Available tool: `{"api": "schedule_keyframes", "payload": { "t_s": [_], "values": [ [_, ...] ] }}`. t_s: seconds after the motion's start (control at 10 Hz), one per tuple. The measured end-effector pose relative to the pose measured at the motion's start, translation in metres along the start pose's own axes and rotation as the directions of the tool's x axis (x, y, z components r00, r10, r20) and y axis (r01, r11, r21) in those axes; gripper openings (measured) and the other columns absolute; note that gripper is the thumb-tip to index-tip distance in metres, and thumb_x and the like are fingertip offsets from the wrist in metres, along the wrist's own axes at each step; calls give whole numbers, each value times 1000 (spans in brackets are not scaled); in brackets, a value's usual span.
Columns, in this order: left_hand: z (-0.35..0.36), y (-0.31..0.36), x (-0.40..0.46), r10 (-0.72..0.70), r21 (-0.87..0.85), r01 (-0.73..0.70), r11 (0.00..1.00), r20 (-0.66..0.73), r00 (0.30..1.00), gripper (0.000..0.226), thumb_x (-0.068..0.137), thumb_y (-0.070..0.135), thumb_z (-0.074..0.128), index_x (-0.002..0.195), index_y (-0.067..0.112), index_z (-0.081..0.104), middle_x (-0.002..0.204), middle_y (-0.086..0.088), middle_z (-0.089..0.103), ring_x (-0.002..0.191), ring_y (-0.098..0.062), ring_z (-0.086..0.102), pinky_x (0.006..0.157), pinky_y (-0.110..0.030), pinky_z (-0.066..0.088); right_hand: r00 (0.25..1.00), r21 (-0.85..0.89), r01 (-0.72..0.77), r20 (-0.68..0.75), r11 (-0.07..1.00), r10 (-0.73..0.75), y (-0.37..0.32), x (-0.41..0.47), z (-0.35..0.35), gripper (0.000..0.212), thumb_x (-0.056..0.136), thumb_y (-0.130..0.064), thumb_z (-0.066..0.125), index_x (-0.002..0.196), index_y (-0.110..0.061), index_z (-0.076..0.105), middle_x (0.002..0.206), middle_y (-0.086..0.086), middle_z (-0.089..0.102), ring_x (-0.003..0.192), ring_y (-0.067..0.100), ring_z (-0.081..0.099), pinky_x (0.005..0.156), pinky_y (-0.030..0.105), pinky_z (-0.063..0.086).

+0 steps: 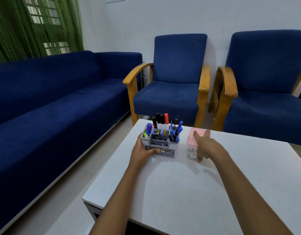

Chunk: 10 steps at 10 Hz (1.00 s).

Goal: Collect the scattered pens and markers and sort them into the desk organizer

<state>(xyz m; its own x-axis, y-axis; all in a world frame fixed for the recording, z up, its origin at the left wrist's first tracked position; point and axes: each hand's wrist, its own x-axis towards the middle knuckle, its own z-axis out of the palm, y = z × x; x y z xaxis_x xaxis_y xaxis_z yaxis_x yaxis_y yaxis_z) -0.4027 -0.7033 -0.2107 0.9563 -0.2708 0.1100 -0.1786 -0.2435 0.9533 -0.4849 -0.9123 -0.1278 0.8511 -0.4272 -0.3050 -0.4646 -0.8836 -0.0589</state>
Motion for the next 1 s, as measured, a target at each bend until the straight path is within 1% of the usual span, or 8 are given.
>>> {"api": "schedule_keyframes", "payload": {
  "t_s": [0.1,0.2,0.4,0.5,0.6,0.8,0.9,1.0],
  "values": [
    [0,1,0,-6,7,6,1000,-9,1000,82,66,22,83,135,35,39,122,12,60,109,-11,58,95,-29,47,993,-25,57,-104,998,-59,-15,12,14,97,85,-13,66,152,-28,-2,157,16,-15,139,35,30,104,37,42],
    [1,1,2,-23,14,23,1000,-32,999,73,70,23,81,132,28,43,120,9,62,109,-13,58,87,-24,46,988,-29,82,-128,996,-85,-20,19,20,94,87,-22,66,151,-32,-3,158,16,-14,139,37,30,103,36,43],
    [4,0,3,-22,53,25,998,-53,998,70,71,29,81,131,26,44,121,7,63,107,-14,59,84,-25,47,980,-6,134,-145,991,-133,-14,15,23,89,90,-27,61,151,-35,-5,158,14,-18,142,38,23,105,37,41],
    [4,3,2,-29,62,33,998,-54,998,69,72,28,80,130,24,44,121,6,63,106,-15,59,81,-25,46,977,4,138,-163,990,-135,-14,13,24,88,91,-27,59,151,-35,-5,158,13,-17,142,38,23,105,37,41],
    [4,3,3,-42,86,47,995,-50,998,65,73,27,79,128,24,44,121,5,63,108,-17,59,82,-27,46,976,7,144,-166,990,-141,-14,12,25,87,91,-29,58,151,-34,-4,158,13,-17,142,37,23,107,38,39],
    [4,4,0,-53,81,56,995,-49,997,67,73,26,80,129,23,44,119,5,62,108,-17,58,85,-30,46,981,29,140,-143,990,-135,-15,5,22,88,91,-29,60,151,-34,-4,158,13,-17,143,37,21,107,39,38],
    [6,2,-6,-78,20,79,997,-36,996,72,72,12,79,133,22,41,125,3,59,114,-18,56,96,-35,47,988,91,127,-105,988,-117,-14,-1,18,93,87,-45,61,151,-32,-6,158,11,-19,146,38,3,113,53,24],
    [13,1,-16,-52,87,82,993,-307,950,73,78,-3,61,142,19,34,142,-5,45,131,-24,43,108,-42,38,931,192,178,-352,965,-101,-15,-9,20,90,85,-58,54,152,-26,3,160,8,-8,147,33,-3,114,57,12]
  ]
}}
